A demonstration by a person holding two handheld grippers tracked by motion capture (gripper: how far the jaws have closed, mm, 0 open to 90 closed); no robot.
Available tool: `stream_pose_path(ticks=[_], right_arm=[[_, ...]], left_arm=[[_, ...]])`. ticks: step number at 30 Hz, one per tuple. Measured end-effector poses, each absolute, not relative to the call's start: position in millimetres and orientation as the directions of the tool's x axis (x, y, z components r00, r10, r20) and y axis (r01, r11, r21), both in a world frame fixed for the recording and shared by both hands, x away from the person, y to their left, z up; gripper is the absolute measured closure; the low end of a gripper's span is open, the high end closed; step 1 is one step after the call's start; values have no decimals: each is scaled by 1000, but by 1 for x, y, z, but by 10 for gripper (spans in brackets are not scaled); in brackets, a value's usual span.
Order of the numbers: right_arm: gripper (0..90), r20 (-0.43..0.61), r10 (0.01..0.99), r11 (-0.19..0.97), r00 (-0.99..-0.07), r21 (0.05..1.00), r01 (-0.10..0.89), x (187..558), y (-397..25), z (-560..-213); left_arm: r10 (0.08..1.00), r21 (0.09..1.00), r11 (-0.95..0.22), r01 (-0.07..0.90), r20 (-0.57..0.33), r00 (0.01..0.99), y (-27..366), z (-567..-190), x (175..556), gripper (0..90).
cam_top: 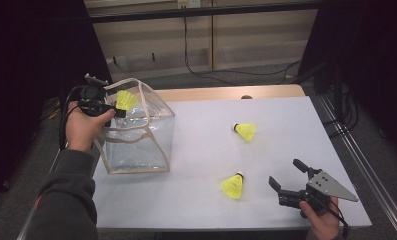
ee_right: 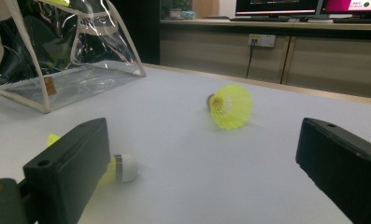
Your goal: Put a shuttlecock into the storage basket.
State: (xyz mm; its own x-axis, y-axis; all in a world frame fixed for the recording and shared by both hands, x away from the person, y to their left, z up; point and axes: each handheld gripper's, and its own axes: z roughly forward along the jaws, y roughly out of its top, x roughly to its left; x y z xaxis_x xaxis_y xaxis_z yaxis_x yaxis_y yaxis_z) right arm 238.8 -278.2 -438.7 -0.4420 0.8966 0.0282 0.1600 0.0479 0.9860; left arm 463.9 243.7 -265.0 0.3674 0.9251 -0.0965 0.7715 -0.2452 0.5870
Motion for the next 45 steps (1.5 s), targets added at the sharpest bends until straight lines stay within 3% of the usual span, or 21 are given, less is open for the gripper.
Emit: stream_pose_path(ticks=[35,45], right_arm=[[31,25,897,49,-442,986,156,239,-279,-439],[31,26,897,50,-442,986,158,239,-279,-439]], left_arm=[[929,550,-245,798,-101,355,241,-277,471,640],[931,559,-232,796,-108,348,242,-276,471,583]])
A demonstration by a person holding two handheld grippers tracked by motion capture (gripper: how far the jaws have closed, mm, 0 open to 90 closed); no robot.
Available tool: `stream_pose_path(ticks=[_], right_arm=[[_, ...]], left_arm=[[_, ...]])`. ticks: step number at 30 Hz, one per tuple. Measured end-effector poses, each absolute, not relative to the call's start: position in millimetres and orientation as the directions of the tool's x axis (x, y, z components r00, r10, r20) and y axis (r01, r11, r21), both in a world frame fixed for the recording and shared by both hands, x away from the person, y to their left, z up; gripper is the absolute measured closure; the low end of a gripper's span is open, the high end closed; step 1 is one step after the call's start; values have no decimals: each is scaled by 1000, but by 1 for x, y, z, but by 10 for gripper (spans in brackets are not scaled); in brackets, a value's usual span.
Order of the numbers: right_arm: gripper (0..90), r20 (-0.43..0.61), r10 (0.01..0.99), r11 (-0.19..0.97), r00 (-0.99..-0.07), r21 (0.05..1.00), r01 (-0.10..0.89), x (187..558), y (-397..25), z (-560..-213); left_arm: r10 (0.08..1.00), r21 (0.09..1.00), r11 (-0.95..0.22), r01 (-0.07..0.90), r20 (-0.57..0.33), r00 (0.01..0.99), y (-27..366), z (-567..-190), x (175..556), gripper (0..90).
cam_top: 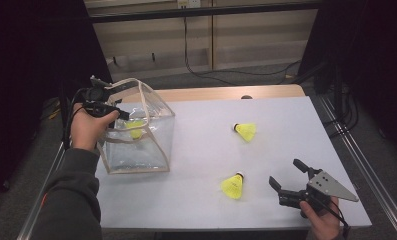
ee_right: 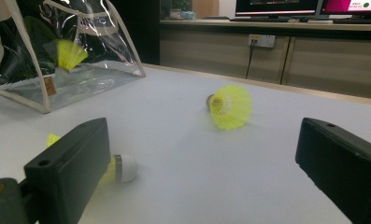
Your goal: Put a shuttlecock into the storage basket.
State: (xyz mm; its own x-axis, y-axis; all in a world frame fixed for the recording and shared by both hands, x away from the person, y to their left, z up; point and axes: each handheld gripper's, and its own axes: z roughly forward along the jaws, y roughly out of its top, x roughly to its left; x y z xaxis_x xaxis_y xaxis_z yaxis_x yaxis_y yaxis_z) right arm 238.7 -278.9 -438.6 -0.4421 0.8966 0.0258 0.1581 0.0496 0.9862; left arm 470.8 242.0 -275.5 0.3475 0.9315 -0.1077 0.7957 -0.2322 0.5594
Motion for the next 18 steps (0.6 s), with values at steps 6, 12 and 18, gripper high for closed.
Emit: stream_pose_path(ticks=[6,12,18], right_arm=[[30,27,897,48,-441,986,158,239,-279,-439],[30,24,897,50,-441,986,157,239,-279,-438],[31,24,898,50,-440,986,156,239,-279,-438]], left_arm=[[929,561,-233,795,-115,353,243,-269,469,569],[928,566,-237,790,-110,357,240,-259,465,515],[920,580,-252,775,-104,377,235,-245,461,459]])
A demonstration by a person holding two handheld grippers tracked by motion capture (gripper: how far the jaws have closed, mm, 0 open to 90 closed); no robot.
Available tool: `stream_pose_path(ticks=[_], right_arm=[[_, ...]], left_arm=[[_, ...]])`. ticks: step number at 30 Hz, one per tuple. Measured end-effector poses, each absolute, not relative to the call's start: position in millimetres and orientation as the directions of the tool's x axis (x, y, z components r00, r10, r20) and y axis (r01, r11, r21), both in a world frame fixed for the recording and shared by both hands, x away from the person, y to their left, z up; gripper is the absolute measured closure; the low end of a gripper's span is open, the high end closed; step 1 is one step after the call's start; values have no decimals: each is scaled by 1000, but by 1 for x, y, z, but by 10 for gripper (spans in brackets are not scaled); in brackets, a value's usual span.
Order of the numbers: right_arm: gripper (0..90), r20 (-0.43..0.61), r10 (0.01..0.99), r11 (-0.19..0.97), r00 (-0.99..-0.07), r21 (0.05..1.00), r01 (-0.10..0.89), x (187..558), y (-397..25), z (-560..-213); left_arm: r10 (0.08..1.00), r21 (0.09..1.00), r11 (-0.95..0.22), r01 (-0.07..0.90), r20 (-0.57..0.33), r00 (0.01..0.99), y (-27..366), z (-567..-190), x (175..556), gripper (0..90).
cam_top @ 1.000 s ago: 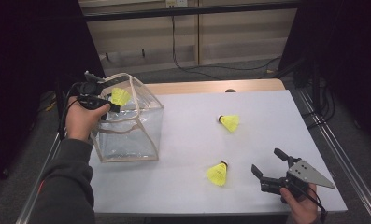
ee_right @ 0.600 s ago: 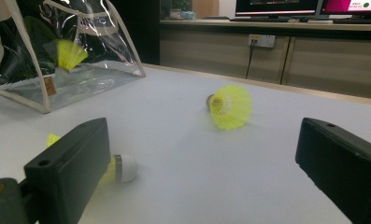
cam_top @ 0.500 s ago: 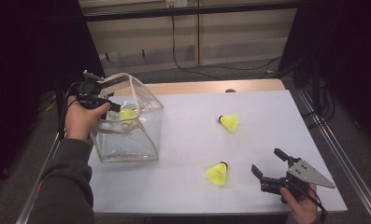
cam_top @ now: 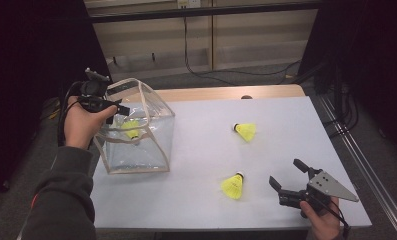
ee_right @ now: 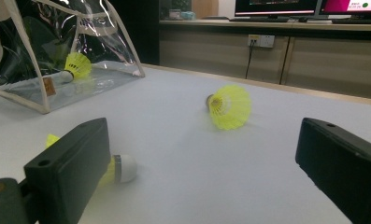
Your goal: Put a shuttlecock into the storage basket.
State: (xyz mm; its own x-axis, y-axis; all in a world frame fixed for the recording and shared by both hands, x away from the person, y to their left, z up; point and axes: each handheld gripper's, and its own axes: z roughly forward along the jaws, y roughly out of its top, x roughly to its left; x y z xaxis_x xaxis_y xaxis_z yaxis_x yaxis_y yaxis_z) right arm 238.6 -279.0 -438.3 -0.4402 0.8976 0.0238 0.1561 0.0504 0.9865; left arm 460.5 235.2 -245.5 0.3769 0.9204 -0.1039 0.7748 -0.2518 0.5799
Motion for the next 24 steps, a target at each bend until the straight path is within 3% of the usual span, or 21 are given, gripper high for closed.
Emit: stream_pose_path(ticks=[24], right_arm=[[31,27,898,47,-438,987,156,238,-279,-438]], left_arm=[[894,617,-283,734,-108,436,213,-207,447,228]])
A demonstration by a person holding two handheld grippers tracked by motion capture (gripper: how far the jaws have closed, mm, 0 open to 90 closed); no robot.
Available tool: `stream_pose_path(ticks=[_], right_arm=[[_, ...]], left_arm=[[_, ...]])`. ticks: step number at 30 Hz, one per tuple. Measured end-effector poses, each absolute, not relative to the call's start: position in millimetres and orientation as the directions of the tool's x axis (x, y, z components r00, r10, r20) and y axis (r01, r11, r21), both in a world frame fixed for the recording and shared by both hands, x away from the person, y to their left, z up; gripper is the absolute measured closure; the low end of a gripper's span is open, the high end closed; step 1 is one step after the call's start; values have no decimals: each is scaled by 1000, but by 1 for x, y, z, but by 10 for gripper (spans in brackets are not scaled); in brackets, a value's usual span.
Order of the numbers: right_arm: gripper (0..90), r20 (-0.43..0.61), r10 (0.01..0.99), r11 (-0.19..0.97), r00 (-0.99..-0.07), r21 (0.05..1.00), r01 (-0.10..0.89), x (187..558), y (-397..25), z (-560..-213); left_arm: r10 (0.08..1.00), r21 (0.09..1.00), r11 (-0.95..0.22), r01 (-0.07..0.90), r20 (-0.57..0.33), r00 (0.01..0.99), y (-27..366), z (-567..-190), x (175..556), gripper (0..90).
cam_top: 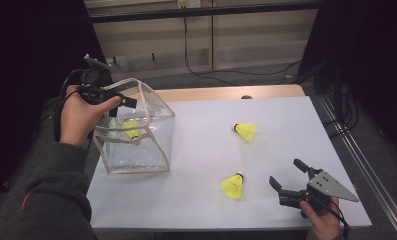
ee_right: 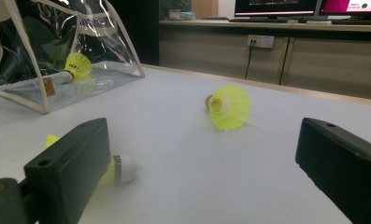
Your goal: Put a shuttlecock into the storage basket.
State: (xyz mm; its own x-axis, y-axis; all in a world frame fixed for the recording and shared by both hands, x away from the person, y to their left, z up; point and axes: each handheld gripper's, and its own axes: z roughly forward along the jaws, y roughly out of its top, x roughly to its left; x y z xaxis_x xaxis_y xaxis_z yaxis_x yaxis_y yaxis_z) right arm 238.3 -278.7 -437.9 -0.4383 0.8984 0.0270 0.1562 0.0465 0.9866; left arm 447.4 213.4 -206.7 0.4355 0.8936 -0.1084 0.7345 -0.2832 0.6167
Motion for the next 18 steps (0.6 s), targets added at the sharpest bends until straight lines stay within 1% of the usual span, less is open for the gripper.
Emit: stream_pose_path(ticks=[3,7,18], right_arm=[[30,24,898,50,-439,987,156,238,-279,-438],[31,28,899,45,-437,987,156,238,-278,-438],[30,27,899,46,-436,987,155,238,-279,-438]], left_arm=[[887,627,-284,725,-116,448,210,-201,445,199],[882,631,-291,719,-115,458,206,-196,443,187],[862,627,-321,710,-118,493,194,-193,439,186]])
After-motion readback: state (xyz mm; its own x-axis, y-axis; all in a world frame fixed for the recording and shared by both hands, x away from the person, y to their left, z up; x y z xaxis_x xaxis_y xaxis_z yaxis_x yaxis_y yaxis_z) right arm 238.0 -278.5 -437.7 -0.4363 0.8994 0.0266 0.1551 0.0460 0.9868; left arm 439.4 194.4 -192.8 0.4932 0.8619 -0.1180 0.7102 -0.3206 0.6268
